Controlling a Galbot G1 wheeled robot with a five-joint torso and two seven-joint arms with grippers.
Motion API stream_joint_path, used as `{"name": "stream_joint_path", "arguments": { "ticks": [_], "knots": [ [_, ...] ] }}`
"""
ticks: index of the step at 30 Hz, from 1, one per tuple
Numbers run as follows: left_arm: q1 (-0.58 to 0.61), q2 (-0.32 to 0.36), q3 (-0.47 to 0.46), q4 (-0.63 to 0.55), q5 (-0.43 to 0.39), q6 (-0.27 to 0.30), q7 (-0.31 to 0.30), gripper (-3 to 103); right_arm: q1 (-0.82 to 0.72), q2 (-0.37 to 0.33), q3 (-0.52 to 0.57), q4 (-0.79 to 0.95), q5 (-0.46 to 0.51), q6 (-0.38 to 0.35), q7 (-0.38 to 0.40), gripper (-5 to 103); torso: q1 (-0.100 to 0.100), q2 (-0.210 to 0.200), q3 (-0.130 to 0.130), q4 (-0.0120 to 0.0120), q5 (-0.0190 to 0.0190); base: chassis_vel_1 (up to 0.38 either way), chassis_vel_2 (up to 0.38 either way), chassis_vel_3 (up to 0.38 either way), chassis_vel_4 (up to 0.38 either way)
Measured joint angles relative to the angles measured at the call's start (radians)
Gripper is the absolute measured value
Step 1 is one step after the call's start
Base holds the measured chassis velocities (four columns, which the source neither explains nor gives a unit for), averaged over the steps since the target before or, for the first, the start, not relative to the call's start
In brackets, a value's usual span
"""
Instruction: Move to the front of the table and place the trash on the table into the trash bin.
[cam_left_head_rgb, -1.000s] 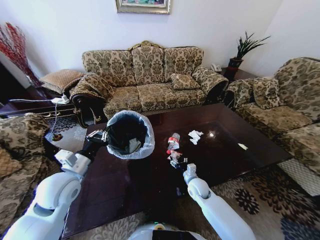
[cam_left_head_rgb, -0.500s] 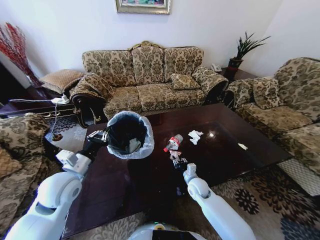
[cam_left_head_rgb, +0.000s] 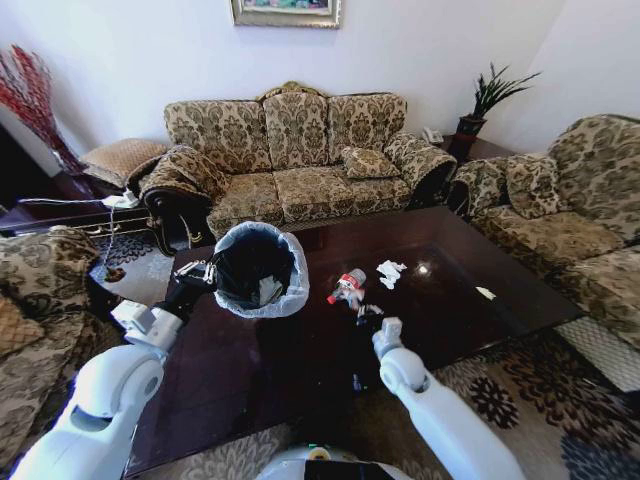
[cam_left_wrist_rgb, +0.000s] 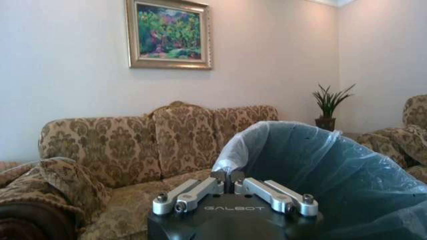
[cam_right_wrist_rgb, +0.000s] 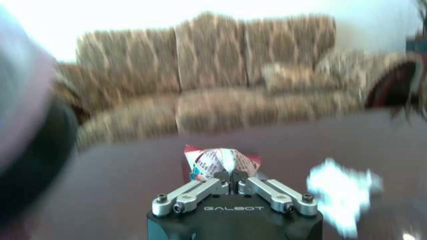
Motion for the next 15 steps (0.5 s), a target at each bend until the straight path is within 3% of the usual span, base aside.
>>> {"name": "stream_joint_path", "arguments": {
  "ticks": [3, 6, 8, 11, 15],
  "knots": [
    [-0.006, 0.004, 0.007, 0.001, 0.000, 0.004, -0.001, 2, 0.038, -0.032, 0.009, 0.082, 0.048, -0.019, 0.022, 0, 0.000, 0.000, 0.000, 0.0000, -0.0001, 0.000, 0.000, 0.000, 0.000],
    [-0.017, 0.013, 0.022, 0.006, -0.003, 0.035, -0.029, 2, 0.136, -0.134, 0.010, 0.236, 0.187, -0.055, 0.042, 0, 0.000, 0.000, 0.000, 0.0002, -0.0003, 0.000, 0.000, 0.000, 0.000],
    [-0.018, 0.013, 0.023, 0.006, -0.003, 0.039, -0.032, 2, 0.150, -0.155, 0.010, 0.261, 0.206, -0.055, 0.037, 0, 0.000, 0.000, 0.000, 0.0002, -0.0003, 0.000, 0.000, 0.000, 0.000],
    [-0.021, 0.009, 0.034, 0.006, -0.003, 0.059, -0.046, 2, 0.219, -0.242, 0.005, 0.357, 0.289, -0.019, -0.023, 0, 0.000, 0.000, 0.000, 0.0000, -0.0002, 0.000, 0.000, 0.000, 0.000],
    [-0.022, 0.006, 0.041, 0.006, -0.002, 0.066, -0.048, 2, 0.251, -0.264, 0.005, 0.386, 0.321, -0.005, -0.067, 0, 0.000, 0.000, 0.000, 0.0000, -0.0002, 0.000, 0.000, 0.000, 0.000]
  ]
}}
